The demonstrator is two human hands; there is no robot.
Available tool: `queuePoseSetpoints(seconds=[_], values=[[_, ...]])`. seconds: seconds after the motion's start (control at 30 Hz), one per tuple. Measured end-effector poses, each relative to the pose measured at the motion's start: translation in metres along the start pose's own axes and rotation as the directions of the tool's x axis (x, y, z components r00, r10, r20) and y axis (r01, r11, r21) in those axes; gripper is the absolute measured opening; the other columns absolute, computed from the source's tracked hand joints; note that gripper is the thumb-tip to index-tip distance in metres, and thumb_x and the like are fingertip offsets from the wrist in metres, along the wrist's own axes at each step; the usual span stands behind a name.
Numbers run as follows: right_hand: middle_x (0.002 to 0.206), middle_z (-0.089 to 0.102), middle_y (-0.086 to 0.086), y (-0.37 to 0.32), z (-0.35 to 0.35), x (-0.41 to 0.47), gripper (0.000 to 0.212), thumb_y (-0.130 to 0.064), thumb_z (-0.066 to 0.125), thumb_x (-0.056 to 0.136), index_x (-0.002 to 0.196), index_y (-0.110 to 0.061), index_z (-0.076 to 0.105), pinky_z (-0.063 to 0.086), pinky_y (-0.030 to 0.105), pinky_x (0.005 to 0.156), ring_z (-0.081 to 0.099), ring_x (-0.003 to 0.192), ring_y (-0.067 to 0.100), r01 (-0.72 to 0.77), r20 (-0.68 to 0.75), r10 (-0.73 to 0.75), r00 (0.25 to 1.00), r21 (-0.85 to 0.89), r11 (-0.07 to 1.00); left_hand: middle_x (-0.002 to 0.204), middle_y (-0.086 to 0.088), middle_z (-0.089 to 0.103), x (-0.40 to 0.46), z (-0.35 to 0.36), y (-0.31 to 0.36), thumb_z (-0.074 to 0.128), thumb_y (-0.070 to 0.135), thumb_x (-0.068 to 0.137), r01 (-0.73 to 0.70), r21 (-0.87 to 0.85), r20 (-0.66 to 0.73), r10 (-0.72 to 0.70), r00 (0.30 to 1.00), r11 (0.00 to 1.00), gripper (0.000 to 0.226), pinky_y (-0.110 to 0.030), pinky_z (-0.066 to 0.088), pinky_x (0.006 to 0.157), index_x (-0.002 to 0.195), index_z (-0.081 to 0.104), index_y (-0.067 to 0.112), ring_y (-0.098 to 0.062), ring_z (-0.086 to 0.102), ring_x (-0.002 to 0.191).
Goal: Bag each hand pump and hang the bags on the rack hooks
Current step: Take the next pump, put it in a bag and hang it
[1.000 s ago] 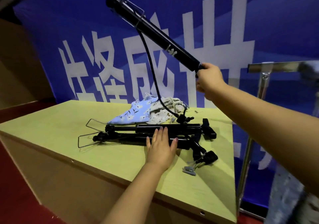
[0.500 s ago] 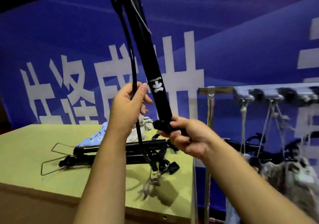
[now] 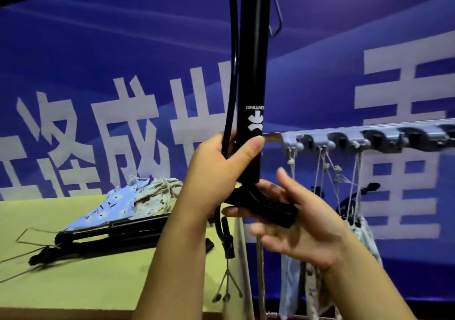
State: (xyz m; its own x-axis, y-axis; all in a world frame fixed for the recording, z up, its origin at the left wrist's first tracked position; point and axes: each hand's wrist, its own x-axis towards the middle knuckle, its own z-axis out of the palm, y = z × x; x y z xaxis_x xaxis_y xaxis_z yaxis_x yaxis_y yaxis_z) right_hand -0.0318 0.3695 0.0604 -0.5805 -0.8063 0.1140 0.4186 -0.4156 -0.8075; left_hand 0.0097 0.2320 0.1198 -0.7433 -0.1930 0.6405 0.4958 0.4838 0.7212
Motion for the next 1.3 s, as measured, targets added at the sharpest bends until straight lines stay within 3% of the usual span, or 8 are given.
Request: queuePoseSetpoints(seconds=[0.17,0.27,0.4,0.5,0.6,0.77,0.93,1.3], values=[[0.104,0.072,0.010,0.002,-0.027,-0.006,0.065,-0.066,0.038,0.083,0.104,-0.015,0.071,0.051,0.031,0.079,0.068,0.091,0.020,0.189,-0.134,-0.274,0.952,-0.444,0.876,0.051,-0.006,0.063,-0.002,0.010,0.007,0.055,0.048,0.083,0.075,-0.278,0.194,-0.020,0.981,0.958,0.043,-0.019,0.037,0.042,0.094,0.069,0.009,-0.008,0.049,0.037],[0.098,0.073,0.005,-0.002,-0.020,0.001,0.054,-0.065,0.055,0.077,0.095,-0.018,0.074,0.050,0.033,0.084,0.067,0.095,0.017,0.388,-0.064,-0.521,0.851,-0.593,0.706,0.075,-0.038,0.055,-0.006,0.018,0.009,0.049,0.046,0.084,0.085,-0.437,0.308,0.061,0.949,0.895,0.042,-0.014,0.035,0.038,0.094,0.071,0.011,-0.002,0.039,0.033],[0.102,0.071,0.005,-0.019,-0.013,-0.006,0.087,-0.074,0.065,0.058,0.116,-0.010,0.058,0.051,0.025,0.078,0.068,0.097,0.017,0.418,0.148,-0.423,0.894,-0.614,0.670,0.089,-0.011,0.071,-0.013,0.021,0.008,0.045,0.040,0.078,0.166,-0.511,0.422,0.077,0.903,0.844,0.050,-0.013,0.045,0.043,0.109,0.062,0.005,-0.006,0.064,0.053],[0.072,0.068,-0.013,-0.027,-0.011,-0.018,0.069,-0.073,0.067,0.053,0.094,-0.019,0.057,0.045,0.008,0.056,0.063,0.066,-0.001,0.408,0.218,-0.357,0.908,-0.654,0.637,0.070,-0.005,0.066,-0.009,0.021,0.003,0.053,0.047,0.082,0.151,-0.439,0.478,0.087,0.874,0.886,0.047,-0.014,0.027,0.036,0.105,0.068,0.009,-0.004,0.038,0.035],[0.068,0.065,-0.006,-0.028,-0.017,-0.024,0.049,-0.054,0.068,0.056,0.089,-0.020,0.060,0.044,0.015,0.051,0.060,0.059,0.005,0.365,0.139,-0.387,0.912,-0.706,0.607,0.045,0.004,0.037,-0.007,0.022,0.004,0.059,0.043,0.081,0.157,-0.352,0.480,0.033,0.877,0.923,0.030,-0.015,0.022,0.036,0.091,0.071,0.018,-0.004,0.027,0.032],[0.076,0.063,0.004,-0.012,-0.015,-0.014,0.036,-0.016,0.054,0.064,0.099,-0.007,0.054,0.053,0.032,0.069,0.062,0.071,0.014,0.435,-0.005,-0.572,0.820,-0.644,0.629,0.067,0.009,0.066,-0.012,0.039,0.015,0.064,0.015,0.085,0.050,-0.274,0.313,0.040,0.949,0.960,0.013,-0.013,0.037,0.044,0.096,0.066,0.021,0.000,0.053,0.044],[0.047,0.050,0.003,-0.013,-0.017,-0.013,0.029,-0.022,0.068,0.075,0.075,-0.004,0.046,0.043,0.021,0.043,0.047,0.040,0.012,0.566,-0.286,-0.752,0.594,-0.516,0.643,0.067,0.005,0.055,-0.020,0.032,0.008,0.058,0.028,0.086,-0.020,-0.397,0.129,0.077,0.989,0.918,0.009,-0.018,0.032,0.042,0.088,0.060,0.019,-0.006,0.037,0.041],[0.049,0.047,0.006,0.002,-0.019,-0.006,0.025,-0.013,0.049,0.084,0.061,-0.005,0.049,0.039,0.018,0.041,0.045,0.040,0.014,0.613,-0.410,-0.693,0.593,-0.328,0.719,0.056,-0.002,0.055,-0.062,0.052,-0.036,0.058,0.044,0.073,0.325,-0.388,0.375,-0.175,0.911,0.863,0.035,-0.017,0.032,0.043,0.074,0.057,0.009,-0.008,0.037,0.040]])
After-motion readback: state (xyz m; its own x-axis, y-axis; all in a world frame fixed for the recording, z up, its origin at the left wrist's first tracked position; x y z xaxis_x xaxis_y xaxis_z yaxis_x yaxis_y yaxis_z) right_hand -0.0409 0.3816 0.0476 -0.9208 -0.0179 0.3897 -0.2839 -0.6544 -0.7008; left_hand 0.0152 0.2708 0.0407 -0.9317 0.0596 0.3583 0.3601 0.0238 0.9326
